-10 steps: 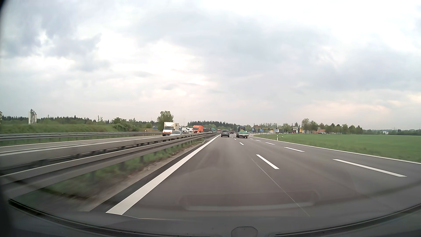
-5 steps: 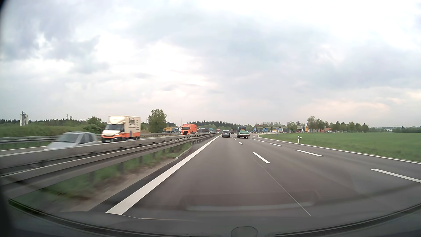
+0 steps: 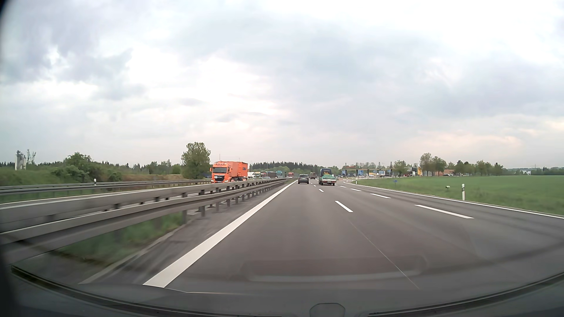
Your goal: Follow the waypoints while adhering to traffic rules and regulations
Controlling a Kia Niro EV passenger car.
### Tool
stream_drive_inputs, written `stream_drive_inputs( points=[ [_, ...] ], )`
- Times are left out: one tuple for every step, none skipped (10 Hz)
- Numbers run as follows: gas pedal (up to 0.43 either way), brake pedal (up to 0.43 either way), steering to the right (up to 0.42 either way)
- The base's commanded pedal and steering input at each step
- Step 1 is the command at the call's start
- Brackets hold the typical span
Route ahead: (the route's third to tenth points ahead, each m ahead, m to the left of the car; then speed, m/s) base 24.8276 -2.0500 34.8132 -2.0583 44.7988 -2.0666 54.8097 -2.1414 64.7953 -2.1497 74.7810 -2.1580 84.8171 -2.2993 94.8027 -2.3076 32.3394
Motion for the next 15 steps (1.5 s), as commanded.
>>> stream_drive_inputs(
  points=[
    [0.248, 0.000, -0.002],
    [0.240, 0.000, -0.002],
    [0.220, 0.000, -0.002],
    [0.209, 0.000, -0.002],
    [0.197, 0.000, -0.001],
    [0.197, 0.000, -0.001],
    [0.189, 0.000, -0.001],
    [0.189, 0.000, -0.001],
    [0.189, 0.000, -0.001],
    [0.189, 0.000, -0.001],
    [0.189, 0.000, -0.001],
    [0.189, 0.000, -0.001],
    [0.189, 0.000, -0.001],
    [0.189, 0.000, -0.001],
    [0.189, 0.000, -0.001]
  ],
)
